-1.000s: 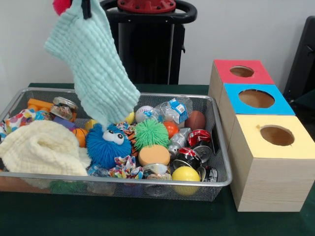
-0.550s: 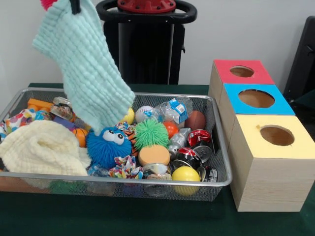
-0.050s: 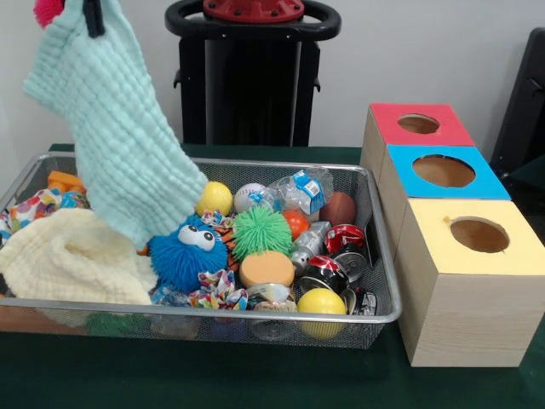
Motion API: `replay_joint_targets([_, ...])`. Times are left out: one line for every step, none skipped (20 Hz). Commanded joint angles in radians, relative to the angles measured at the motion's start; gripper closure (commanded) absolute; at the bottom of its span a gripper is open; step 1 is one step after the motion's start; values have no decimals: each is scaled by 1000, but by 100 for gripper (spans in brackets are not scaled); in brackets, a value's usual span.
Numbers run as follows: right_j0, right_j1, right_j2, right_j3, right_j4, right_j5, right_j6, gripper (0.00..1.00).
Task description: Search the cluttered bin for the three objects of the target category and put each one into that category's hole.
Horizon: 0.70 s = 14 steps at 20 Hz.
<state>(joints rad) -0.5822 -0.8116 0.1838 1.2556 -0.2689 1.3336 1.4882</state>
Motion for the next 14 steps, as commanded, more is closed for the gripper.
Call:
replay_joint_targets([-21, 76, 115, -44, -50, 65, -248, 100])
replay_joint_targets([-24, 77, 117, -46, -51, 66, -249, 100])
replay_joint_targets([-26, 79, 120, -49, -53, 67, -250, 100])
replay_joint_targets([-28, 82, 123, -51, -54, 65, -250, 100])
replay_joint_targets([-29, 87, 125, -57, -56, 65, -251, 100])
replay_joint_targets([-30, 93, 127, -62, -58, 64, -253, 100])
replay_joint_targets([-33, 98, 131, -63, -59, 57, -256, 100])
replay_joint_targets([-37, 106, 135, -66, -60, 47, -260, 100])
replay_joint_targets([-42, 112, 139, -63, -62, 35, -265, 100])
replay_joint_targets([-48, 117, 145, -53, -63, 10, -272, 100])
replay_joint_targets([-55, 122, 150, -38, -66, -17, -277, 100])
replay_joint_targets([-63, 126, 154, -16, -68, -54, -279, 100])
replay_joint_targets([-72, 130, 160, 10, -70, -95, -282, 100])
replay_joint_targets([-86, 135, 169, 39, -71, -142, -292, 100])
